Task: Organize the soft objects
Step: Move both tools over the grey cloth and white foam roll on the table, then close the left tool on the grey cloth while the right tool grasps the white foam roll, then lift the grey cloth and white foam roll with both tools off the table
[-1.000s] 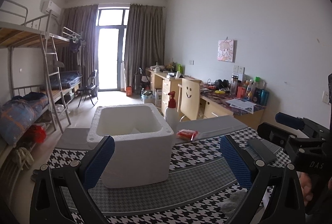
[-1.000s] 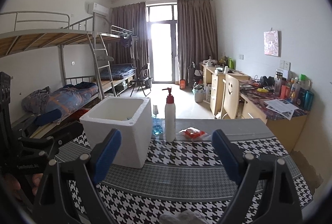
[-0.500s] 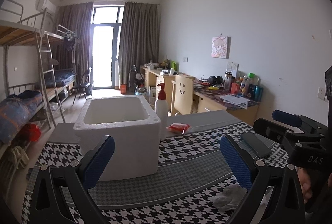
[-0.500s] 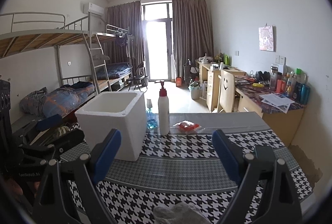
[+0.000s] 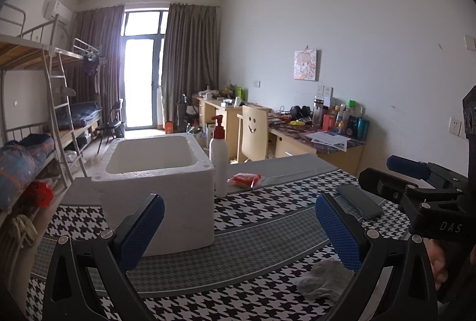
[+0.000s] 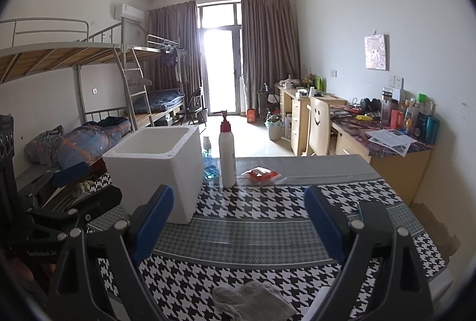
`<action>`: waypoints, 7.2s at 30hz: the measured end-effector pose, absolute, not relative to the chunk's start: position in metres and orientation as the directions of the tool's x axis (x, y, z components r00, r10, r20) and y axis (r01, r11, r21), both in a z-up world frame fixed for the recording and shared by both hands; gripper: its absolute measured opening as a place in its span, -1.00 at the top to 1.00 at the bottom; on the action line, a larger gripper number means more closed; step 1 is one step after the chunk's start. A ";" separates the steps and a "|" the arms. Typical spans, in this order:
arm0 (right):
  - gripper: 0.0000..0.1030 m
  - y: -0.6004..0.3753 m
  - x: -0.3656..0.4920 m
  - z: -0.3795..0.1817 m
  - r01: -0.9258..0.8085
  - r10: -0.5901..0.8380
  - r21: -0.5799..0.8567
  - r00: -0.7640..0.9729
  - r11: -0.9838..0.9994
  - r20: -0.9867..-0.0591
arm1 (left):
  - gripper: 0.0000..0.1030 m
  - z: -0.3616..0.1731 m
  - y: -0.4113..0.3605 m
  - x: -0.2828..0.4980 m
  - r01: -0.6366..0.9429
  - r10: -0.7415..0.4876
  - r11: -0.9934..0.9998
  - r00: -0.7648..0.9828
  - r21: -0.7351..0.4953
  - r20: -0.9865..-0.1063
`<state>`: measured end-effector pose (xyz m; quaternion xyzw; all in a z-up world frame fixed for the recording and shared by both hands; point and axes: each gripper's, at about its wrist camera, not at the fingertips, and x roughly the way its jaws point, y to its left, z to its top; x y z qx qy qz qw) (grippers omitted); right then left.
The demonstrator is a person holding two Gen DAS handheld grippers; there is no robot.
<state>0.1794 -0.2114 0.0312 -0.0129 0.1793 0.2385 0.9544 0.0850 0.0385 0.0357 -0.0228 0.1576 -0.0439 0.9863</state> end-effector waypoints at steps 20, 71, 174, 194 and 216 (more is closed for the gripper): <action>-0.91 -0.240 0.182 0.011 -0.383 0.390 0.095 0.840 0.919 -0.377 | -0.98 0.023 0.013 0.089 0.139 -0.147 0.989 0.930 -0.046 -0.336; -0.91 -0.280 0.182 -0.034 -0.223 0.246 0.107 0.833 0.969 -0.495 | -0.98 -0.023 -0.035 0.113 0.241 -0.238 0.969 0.844 -0.057 -0.480; -0.12 -0.283 0.200 -0.117 -0.132 0.141 0.071 0.652 0.989 -0.745 | 0.62 -0.082 -0.061 0.138 0.326 -0.303 0.940 0.680 -0.095 -0.668; 0.61 -0.266 0.200 -0.113 -0.088 0.080 0.029 0.652 0.996 -0.754 | 0.62 -0.072 -0.039 0.128 0.319 -0.305 0.943 0.710 -0.096 -0.635; 0.62 -0.258 0.196 -0.082 -0.187 0.174 0.056 0.708 0.981 -0.684 | 0.62 -0.055 -0.022 0.127 0.258 -0.240 0.964 0.759 -0.060 -0.605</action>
